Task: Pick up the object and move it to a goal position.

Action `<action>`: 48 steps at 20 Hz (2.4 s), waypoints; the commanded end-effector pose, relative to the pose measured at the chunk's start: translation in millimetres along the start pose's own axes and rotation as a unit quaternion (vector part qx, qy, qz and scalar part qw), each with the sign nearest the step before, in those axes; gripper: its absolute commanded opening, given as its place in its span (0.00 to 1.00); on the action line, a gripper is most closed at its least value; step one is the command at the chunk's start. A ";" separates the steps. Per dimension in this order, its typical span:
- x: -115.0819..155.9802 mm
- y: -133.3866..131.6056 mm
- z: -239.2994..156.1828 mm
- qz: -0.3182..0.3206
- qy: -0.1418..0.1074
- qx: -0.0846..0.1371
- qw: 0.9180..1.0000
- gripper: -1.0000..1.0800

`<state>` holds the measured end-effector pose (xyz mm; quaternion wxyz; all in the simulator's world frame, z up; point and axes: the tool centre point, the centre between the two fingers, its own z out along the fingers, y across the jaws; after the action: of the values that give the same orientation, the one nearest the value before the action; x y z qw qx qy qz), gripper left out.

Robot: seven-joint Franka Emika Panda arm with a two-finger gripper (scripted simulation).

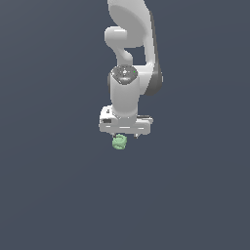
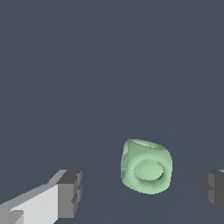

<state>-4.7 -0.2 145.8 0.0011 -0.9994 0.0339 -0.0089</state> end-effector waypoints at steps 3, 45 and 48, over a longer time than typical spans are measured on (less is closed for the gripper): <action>-15.0 17.8 29.3 0.027 -0.005 0.000 1.000 0.96; -32.2 35.0 103.9 0.053 -0.009 -0.002 0.999 0.00; -28.8 35.6 99.4 0.053 -0.009 -0.002 0.999 0.00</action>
<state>-36.0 -33.1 43.2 0.0000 -0.9962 0.0867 0.0005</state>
